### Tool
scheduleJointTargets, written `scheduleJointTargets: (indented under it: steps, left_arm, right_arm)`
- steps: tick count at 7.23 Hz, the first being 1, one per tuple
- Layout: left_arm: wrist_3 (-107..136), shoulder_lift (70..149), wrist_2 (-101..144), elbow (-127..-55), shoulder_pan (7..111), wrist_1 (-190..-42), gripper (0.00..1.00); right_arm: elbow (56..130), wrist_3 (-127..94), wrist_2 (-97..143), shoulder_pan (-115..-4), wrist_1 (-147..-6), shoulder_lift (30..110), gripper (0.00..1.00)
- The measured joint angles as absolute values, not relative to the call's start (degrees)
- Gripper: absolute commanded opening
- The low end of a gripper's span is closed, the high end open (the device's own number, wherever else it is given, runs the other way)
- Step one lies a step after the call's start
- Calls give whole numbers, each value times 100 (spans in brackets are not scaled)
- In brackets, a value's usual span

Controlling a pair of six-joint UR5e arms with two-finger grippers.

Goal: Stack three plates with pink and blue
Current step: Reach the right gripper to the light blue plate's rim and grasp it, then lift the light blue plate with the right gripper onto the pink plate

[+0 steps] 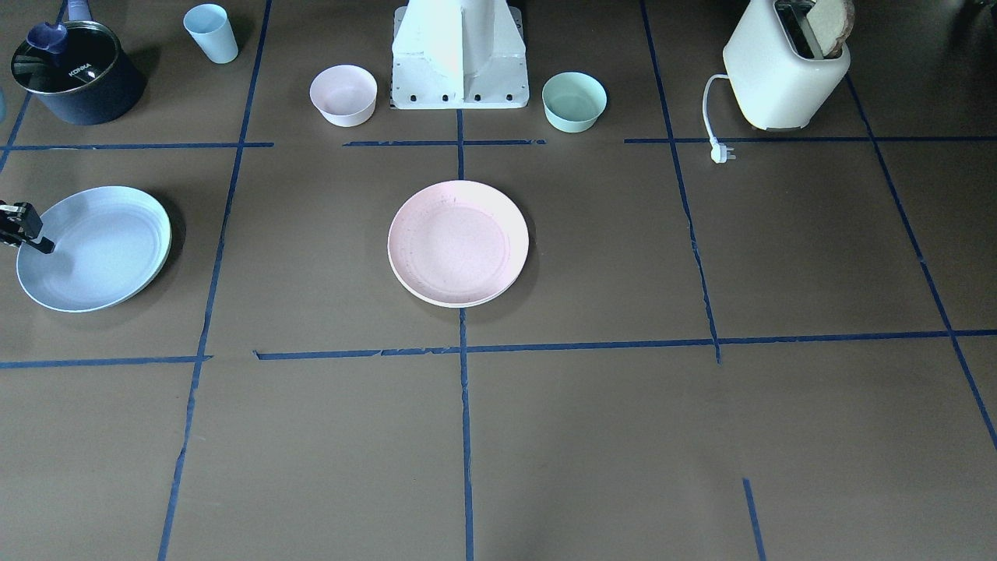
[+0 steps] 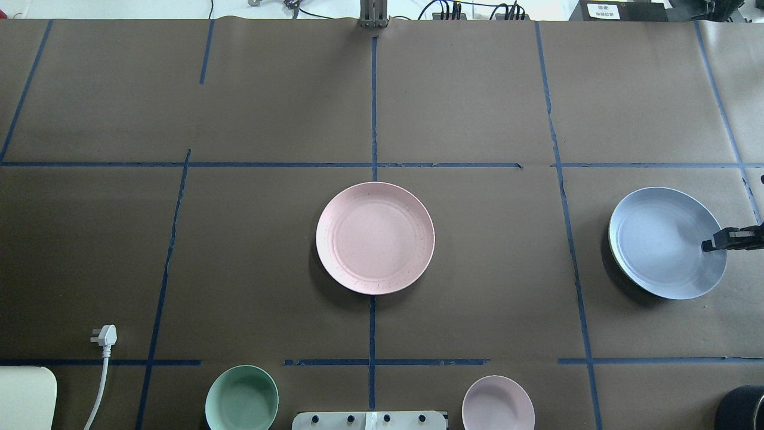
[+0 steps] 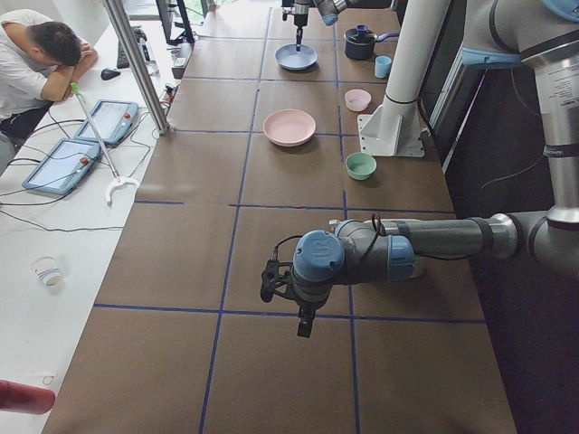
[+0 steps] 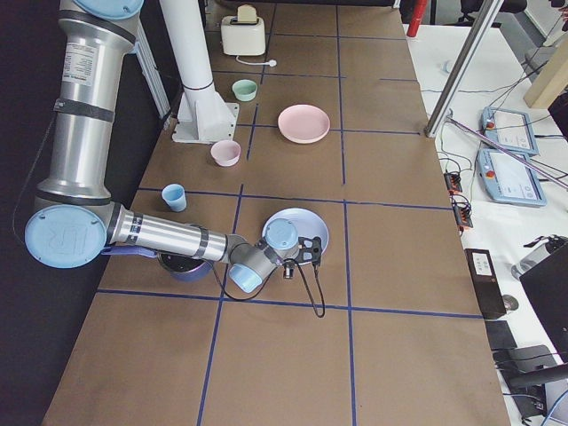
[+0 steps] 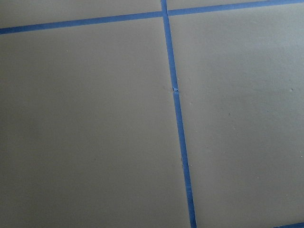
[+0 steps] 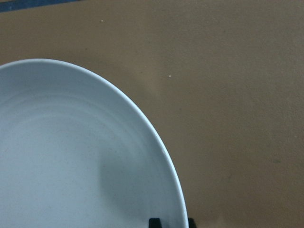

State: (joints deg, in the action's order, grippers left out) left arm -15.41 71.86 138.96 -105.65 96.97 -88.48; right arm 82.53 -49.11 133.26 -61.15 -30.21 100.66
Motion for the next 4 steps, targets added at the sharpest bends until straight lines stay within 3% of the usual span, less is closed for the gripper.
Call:
scheduleJointTargets:
  steps: [4]
  left_arm:
    - [-1536, 7181, 13896, -10550, 9698, -8868, 100]
  right_arm:
    - [8988, -6086, 13547, -6107, -3082, 9803, 0]
